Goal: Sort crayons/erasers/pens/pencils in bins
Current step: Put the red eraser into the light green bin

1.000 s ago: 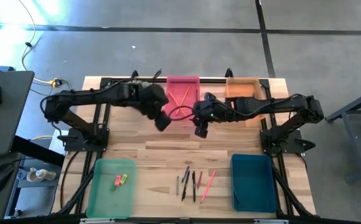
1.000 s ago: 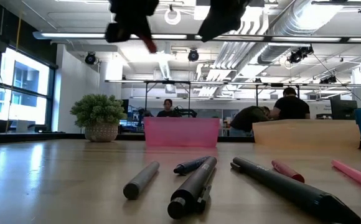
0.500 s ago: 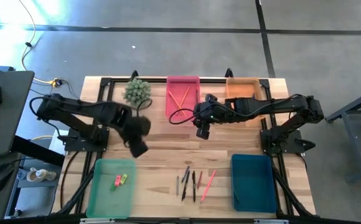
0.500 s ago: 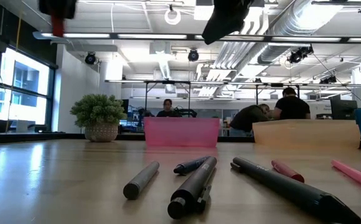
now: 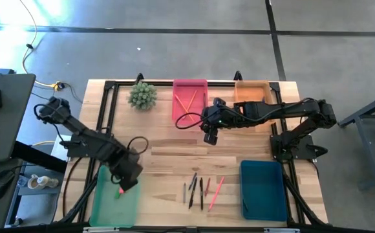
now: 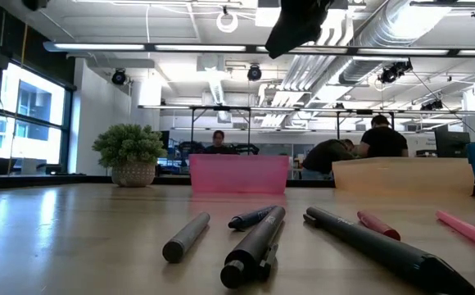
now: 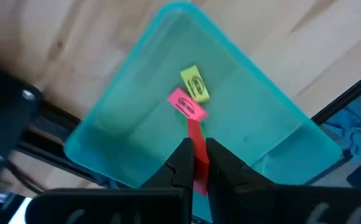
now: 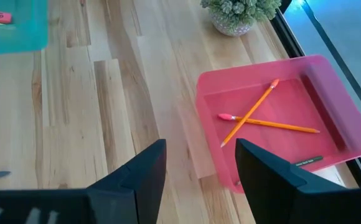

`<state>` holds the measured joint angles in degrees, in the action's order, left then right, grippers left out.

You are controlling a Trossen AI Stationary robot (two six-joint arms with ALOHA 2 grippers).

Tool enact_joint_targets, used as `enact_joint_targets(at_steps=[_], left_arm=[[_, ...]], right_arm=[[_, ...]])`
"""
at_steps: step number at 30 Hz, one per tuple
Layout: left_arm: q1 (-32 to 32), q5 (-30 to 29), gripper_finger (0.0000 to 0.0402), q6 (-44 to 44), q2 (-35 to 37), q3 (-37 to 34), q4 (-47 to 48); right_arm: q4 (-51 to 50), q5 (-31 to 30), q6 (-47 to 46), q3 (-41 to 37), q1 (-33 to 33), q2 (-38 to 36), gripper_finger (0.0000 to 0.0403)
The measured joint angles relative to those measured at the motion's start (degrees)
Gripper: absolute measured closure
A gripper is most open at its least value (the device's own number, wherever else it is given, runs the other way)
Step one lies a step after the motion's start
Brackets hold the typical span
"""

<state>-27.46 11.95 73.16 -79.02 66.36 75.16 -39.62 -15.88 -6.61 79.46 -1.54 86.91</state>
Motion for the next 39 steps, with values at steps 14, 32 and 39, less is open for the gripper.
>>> enact_joint_targets(at_steps=[14,32,39], left_arm=[[-11.8,2.9,0.0396,15.1,0.0,-11.1,-21.6],[-15.1,2.9,0.0274,15.6,0.0,-15.4,-27.2],[-15.0,2.9,0.0226,19.5,0.0,-15.4,-26.8]], right_arm=[[1.3,5.7,-2.4,0.0,-2.8,0.0,0.0219],[1.0,10.2,-2.4,0.0,-15.5,7.0,0.0219],[0.0,10.5,-2.2,-0.1,-18.7,9.6,0.0219]])
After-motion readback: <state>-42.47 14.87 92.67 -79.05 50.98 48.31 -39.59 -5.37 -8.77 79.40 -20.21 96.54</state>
